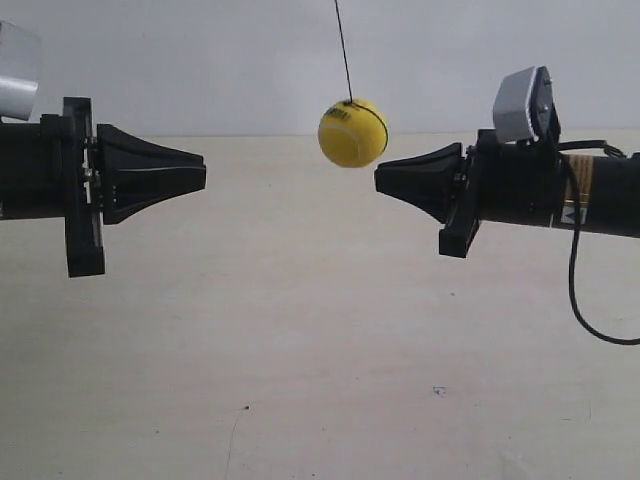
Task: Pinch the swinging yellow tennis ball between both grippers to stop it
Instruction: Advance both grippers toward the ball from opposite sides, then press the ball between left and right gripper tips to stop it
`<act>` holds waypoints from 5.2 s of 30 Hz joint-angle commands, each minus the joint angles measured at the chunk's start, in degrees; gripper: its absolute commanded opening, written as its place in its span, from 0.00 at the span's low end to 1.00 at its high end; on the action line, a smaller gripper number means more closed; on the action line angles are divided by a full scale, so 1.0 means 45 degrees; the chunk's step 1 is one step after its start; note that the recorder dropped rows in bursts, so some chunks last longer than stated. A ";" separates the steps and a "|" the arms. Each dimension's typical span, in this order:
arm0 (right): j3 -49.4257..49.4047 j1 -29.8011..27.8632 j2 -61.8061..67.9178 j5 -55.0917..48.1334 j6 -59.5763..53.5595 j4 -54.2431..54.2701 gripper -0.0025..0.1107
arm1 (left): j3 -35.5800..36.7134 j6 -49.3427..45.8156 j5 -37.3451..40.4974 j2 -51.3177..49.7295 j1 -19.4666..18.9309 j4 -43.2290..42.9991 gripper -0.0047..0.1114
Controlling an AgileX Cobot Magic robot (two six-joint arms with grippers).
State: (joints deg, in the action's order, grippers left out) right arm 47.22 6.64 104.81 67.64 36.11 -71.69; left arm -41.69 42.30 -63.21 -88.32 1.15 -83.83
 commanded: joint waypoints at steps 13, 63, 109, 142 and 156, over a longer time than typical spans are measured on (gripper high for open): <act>0.0344 0.1085 -0.0021 -0.1122 -0.0022 -0.0137 0.02 | -0.0147 0.0219 0.0174 -0.0020 0.0023 -0.0234 0.08; 0.0822 0.1085 -0.0021 0.0381 0.0365 -0.0541 0.02 | -0.0222 0.0302 -0.1280 -0.0020 0.0023 -0.0861 0.08; 0.0822 0.1461 -0.0021 0.0517 0.0613 -0.0706 0.02 | -0.0959 0.0308 -0.1275 -0.1334 0.0896 -0.0755 0.08; 0.1094 0.1461 -0.0021 0.0517 0.1053 -0.1680 0.02 | -0.0959 0.0414 -0.1501 -0.1334 0.0896 -0.0939 0.08; 0.1094 0.1461 -0.0021 0.0517 0.1053 -0.1780 0.02 | -0.0959 0.0504 -0.1501 -0.1355 0.0952 -0.0936 0.08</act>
State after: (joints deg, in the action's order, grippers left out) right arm 51.88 13.08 104.81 69.39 40.86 -79.36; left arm -45.62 44.00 -69.42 -94.31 4.95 -87.67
